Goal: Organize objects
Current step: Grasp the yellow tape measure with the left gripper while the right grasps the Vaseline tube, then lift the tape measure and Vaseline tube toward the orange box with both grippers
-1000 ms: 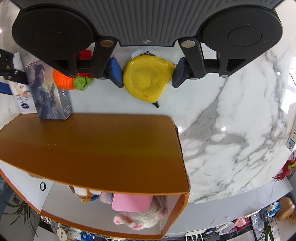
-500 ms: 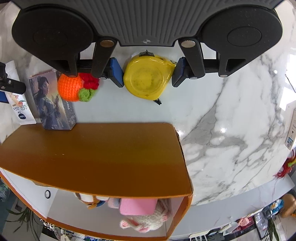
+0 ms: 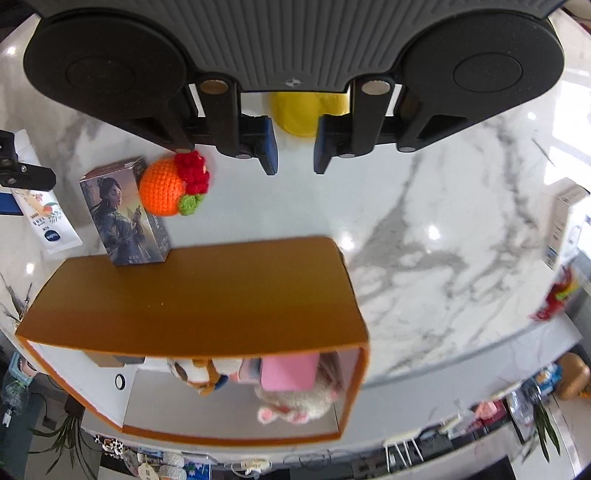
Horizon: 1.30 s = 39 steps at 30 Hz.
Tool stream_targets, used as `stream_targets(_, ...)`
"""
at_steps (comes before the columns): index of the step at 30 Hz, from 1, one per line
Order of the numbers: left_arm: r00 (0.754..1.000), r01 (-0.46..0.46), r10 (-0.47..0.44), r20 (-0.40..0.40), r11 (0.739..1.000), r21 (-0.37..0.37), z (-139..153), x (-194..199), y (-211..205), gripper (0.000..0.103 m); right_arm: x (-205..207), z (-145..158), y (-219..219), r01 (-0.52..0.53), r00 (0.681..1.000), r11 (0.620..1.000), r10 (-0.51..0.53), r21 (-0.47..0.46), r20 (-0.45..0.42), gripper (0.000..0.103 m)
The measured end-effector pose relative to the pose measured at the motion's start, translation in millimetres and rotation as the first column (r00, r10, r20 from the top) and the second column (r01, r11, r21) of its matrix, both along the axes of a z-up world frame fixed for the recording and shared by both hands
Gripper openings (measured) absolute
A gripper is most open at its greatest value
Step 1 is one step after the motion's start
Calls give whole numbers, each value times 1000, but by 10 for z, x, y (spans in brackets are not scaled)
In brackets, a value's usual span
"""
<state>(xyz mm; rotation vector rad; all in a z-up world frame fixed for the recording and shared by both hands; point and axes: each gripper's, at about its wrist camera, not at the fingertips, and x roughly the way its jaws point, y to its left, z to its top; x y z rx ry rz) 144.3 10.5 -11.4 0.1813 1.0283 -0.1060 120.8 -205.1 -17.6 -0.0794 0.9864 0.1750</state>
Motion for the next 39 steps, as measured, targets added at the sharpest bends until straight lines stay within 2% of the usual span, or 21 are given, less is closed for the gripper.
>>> stream_targets(7, 1000, -11, 10, -15, 999, -34, -63, -5, 63, 24, -59, -16, -5, 0, 1000, 1000, 0, -4, -6, 51)
stream_targets(8, 999, -19, 18, -28, 999, -46, -89, 1, 86, 30, -62, -16, -3, 1, 1000, 1000, -1, -5, -5, 51)
stream_targets(9, 999, -27, 25, -35, 998, -55, -110, -5, 111, 45, -62, -15, -1, 1, 1000, 1000, -1, -5, -4, 51)
stream_targets(11, 998, -38, 35, -54, 998, -53, -136, -18, 145, 64, -54, -13, 2, -2, 1000, 1000, 2, 1, -4, 51)
stream_targets(14, 998, -20, 17, -65, 998, -52, -132, -70, 193, 65, -42, -22, 24, -11, 1000, 1000, 11, 6, -9, 51)
stream_targets(16, 998, 10, -12, -69, 999, -34, -126, -131, 231, 73, -32, -35, 32, -15, 1000, 1000, 15, 13, -14, 51)
stream_targets(21, 984, 166, -166, -70, 986, -14, -145, -320, 287, 81, -11, -43, 33, -17, 1000, 999, 18, 35, -22, 51)
stream_targets(25, 952, 304, -301, -56, 951, 56, -254, -400, 193, 82, -16, -29, 45, -19, 1000, 999, 20, 51, -20, 51)
stream_targets(27, 936, 348, -344, -75, 936, 52, -328, -413, 162, 82, -19, -27, 48, -19, 1000, 998, 20, 57, -22, 51)
stream_targets(28, 933, 352, -346, -94, 935, 49, -374, -412, 152, 83, -19, -30, 49, -19, 999, 998, 21, 57, -24, 51)
stream_targets(31, 928, 366, -364, -76, 931, 17, -395, -436, 164, 85, -12, -50, 35, -13, 999, 998, 15, 59, -30, 51)
stream_targets(37, 936, 346, -346, -63, 938, -20, -403, -440, 220, 84, 33, -108, -15, 13, 999, 998, -11, 56, -45, 51)
stream_targets(38, 936, 345, -347, -64, 938, -30, -401, -437, 227, 81, 43, -129, -22, 19, 999, 998, -16, 53, -51, 51)
stream_targets(39, 936, 346, -348, -63, 937, -41, -395, -436, 238, 69, 54, -149, -24, 21, 998, 999, -18, 48, -58, 51)
